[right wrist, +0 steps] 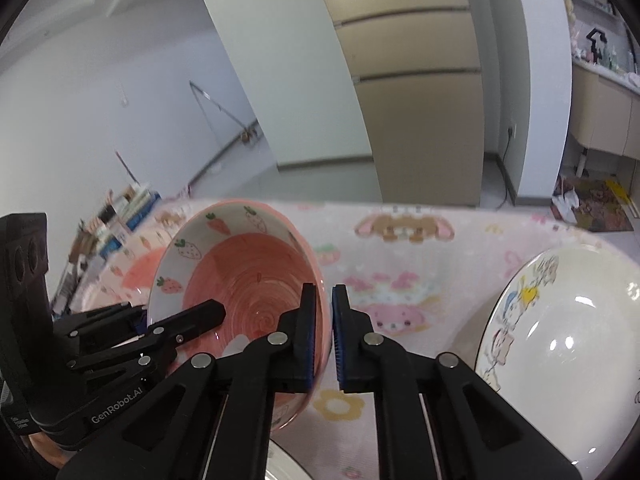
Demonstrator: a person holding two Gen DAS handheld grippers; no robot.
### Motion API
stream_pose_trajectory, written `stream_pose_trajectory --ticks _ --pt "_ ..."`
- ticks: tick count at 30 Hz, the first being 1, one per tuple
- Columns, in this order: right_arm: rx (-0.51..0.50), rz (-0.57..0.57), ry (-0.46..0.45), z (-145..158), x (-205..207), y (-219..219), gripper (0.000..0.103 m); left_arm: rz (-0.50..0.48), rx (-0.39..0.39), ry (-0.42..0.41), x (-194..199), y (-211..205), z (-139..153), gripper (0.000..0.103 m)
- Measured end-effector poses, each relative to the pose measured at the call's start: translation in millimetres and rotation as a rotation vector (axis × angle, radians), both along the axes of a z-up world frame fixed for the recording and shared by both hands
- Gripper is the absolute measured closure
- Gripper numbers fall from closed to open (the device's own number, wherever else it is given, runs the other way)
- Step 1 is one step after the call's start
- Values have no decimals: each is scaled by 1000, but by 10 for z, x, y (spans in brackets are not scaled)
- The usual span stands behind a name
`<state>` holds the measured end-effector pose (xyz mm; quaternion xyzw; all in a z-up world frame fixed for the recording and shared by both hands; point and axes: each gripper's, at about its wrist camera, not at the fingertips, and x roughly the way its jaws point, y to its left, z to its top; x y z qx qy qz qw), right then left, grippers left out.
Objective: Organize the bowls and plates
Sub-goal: 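Lift the second pink bowl off the table with both grippers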
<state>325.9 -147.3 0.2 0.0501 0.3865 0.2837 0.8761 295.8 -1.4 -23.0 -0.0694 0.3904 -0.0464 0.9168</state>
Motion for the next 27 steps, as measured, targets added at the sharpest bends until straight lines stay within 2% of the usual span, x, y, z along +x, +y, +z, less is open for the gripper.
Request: stream_pose_trajectory --ticks 11,18,23,27 --pt "63 -2 -237 714 -391 81 96 -3 -5 -191 -440 149 809 89" --pt "89 14 -353 1130 -697 235 96 23 56 -305 -823 213 1319 90" --pt "92 45 -411 1376 -845 429 96 66 74 -355 -1033 356 1572 90" --pt "98 78 -431 1492 -860 661 96 109 63 -369 -1114 577 1656 90"
